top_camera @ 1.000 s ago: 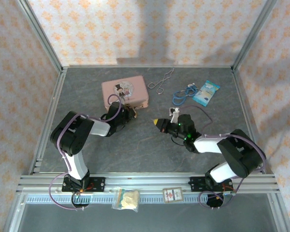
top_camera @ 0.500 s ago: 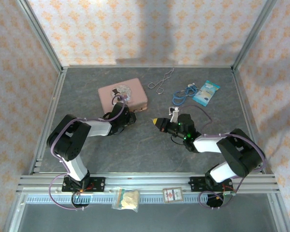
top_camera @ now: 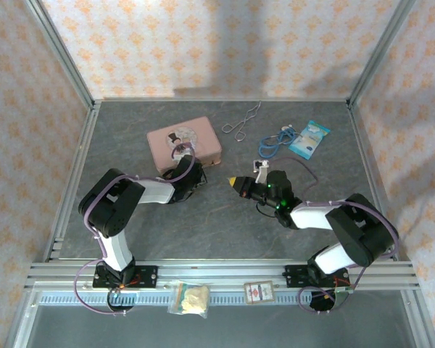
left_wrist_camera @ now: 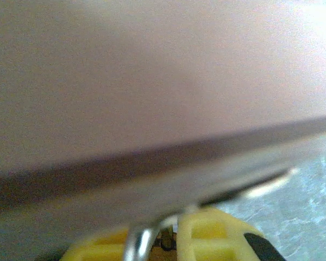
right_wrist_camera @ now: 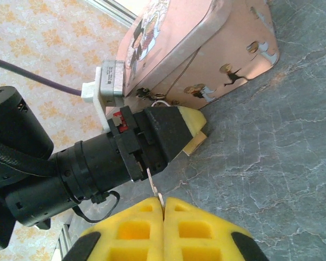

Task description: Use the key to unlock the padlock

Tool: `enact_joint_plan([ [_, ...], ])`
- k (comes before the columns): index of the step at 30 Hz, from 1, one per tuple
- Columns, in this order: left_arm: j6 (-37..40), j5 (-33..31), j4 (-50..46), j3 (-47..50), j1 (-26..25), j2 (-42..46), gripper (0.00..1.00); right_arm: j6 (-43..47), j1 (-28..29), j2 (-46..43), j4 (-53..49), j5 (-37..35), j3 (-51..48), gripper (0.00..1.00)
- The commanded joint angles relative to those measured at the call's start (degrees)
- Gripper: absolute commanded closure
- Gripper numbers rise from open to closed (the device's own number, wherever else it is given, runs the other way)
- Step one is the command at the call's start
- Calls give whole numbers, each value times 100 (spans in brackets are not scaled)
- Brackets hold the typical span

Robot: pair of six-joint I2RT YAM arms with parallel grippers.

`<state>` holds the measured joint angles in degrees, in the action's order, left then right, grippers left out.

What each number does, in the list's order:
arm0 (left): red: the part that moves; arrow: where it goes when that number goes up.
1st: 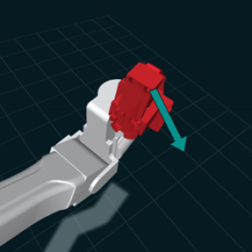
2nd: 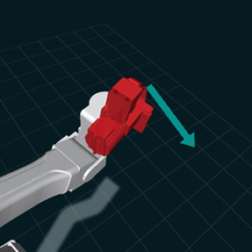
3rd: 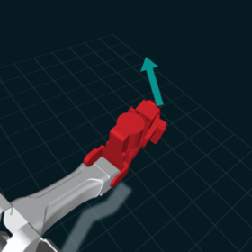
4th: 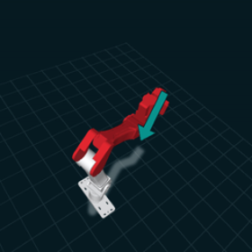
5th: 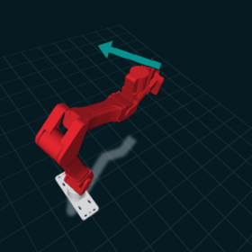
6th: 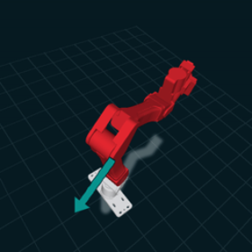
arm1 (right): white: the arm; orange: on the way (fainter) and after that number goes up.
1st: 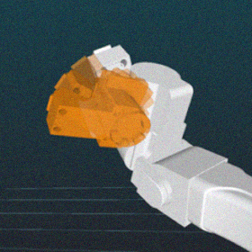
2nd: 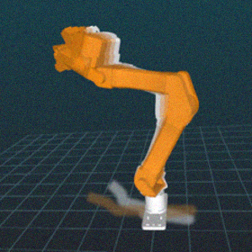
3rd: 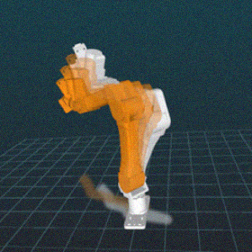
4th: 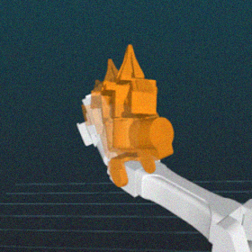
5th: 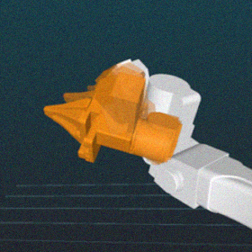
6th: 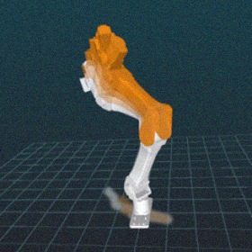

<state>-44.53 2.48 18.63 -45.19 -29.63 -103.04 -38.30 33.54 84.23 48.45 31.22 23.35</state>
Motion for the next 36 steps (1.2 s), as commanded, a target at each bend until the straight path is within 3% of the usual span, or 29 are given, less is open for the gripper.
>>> enact_joint_plan([
  [1,-42,61,-49,-18,-7,-135,94,48,-23,-153,22,-116,-37,100],
  [6,-303,859,425,119,58,217,100,-338,-21,64,489,-14,-198,100],
  [10,-881,1751,1514,480,165,504,100,-767,-5,387,1005,249,-218,100],
  [14,-1330,2216,2335,688,228,676,100,-1039,94,615,1147,330,-95,100],
  [23,-2212,2671,3786,1029,245,660,100,-1893,214,1085,2227,472,-49,100],
  [36,-2556,2674,4343,1213,241,635,100,-2120,197,1639,2808,391,149,100],
])
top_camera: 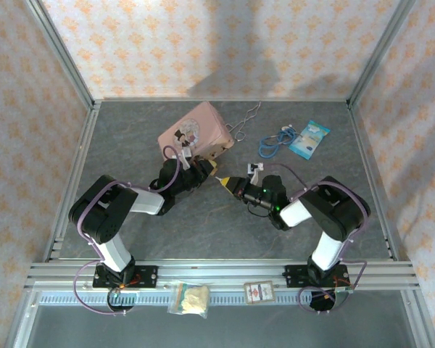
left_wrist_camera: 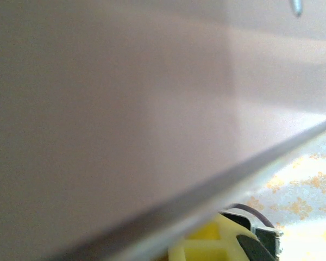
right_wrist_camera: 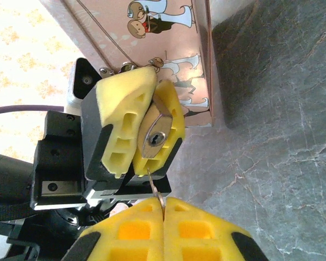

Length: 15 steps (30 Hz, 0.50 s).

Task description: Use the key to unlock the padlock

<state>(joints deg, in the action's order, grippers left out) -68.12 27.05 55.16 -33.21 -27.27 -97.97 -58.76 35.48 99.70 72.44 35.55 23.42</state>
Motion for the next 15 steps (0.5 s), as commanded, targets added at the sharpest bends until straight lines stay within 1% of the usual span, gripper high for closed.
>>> enact_joint_plan([
  [1,-201,214,682,12,10,144,100,-78,-5,140,448,-65,160,100],
  [6,-176,196,635,26,4,187,100,-161,-55,269,683,-171,159,100],
  [15,-202,220,707,16,2,154,100,-343,-85,507,1060,-105,163,100],
])
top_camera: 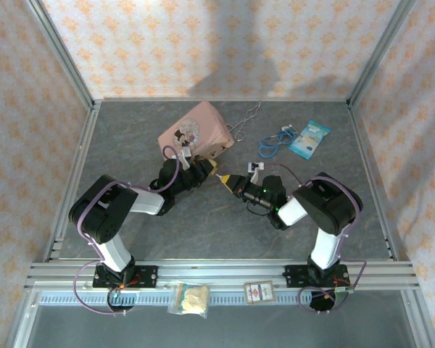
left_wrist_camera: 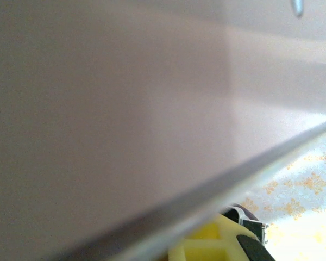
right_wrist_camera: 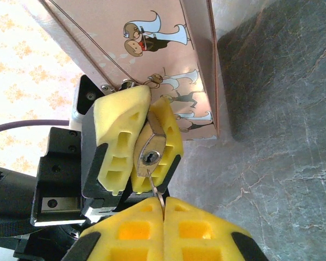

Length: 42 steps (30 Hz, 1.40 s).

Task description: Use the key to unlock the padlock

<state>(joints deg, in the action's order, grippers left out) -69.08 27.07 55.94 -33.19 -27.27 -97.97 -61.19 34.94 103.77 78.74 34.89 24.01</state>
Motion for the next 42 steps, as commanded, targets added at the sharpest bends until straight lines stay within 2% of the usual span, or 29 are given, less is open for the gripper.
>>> enact_joint_plan([
  [1,-115,220,633,9,2,149,100,-127,-31,139,488,-23,112,100],
  [7,-88,231,591,-12,-16,167,100,-262,-27,300,824,102,175,100],
  [20,-124,253,640,-39,-67,175,100,-196,-40,324,747,98,236,100],
  [28,-150,424,749,-14,-191,281,100,-251,-182,471,796,301,520,100],
  [33,-48,708,788,10,-217,283,100,-328,-305,536,684,664,720,100],
  [37,47,726,710,74,-213,321,100,-510,-315,624,603,841,904,100],
  [42,-53,439,884,128,-230,266,100,-1058,-273,752,1009,825,906,100],
])
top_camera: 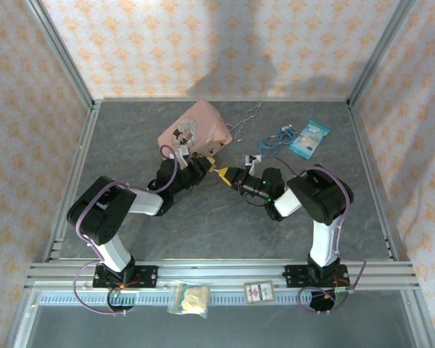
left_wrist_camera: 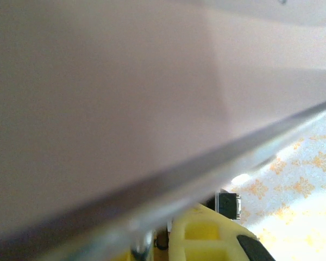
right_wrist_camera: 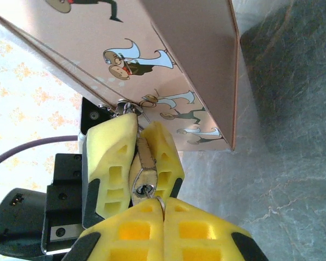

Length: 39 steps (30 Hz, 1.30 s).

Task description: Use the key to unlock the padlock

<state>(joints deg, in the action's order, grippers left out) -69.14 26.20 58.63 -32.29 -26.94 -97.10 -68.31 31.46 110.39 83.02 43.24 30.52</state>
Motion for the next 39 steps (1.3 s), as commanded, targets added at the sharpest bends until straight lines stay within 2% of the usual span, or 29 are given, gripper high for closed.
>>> enact_joint_plan([
  [1,-75,452,671,54,-262,153,100,-431,105,97,636,-34,237,100],
  [7,-225,3,1007,-10,-352,-46,100,-803,285,99,968,-328,43,100],
  [13,-350,-36,1142,-75,-452,-230,100,-1339,308,365,1534,-387,94,100],
  [19,-425,50,1193,34,-488,-214,100,-921,277,370,1106,-476,146,100],
  [23,-262,161,1084,57,-531,-126,100,-1034,266,403,1117,-494,245,100],
  [26,-146,243,1223,108,-551,-145,100,-1378,264,353,1136,-479,288,100],
  [32,27,539,2002,150,-549,-368,100,-2719,224,293,1639,-259,420,100],
  [36,-125,841,2731,123,-555,-575,100,-2809,177,17,798,67,731,100],
  [39,24,922,3003,225,-549,-604,100,-3792,151,222,1411,47,763,100],
])
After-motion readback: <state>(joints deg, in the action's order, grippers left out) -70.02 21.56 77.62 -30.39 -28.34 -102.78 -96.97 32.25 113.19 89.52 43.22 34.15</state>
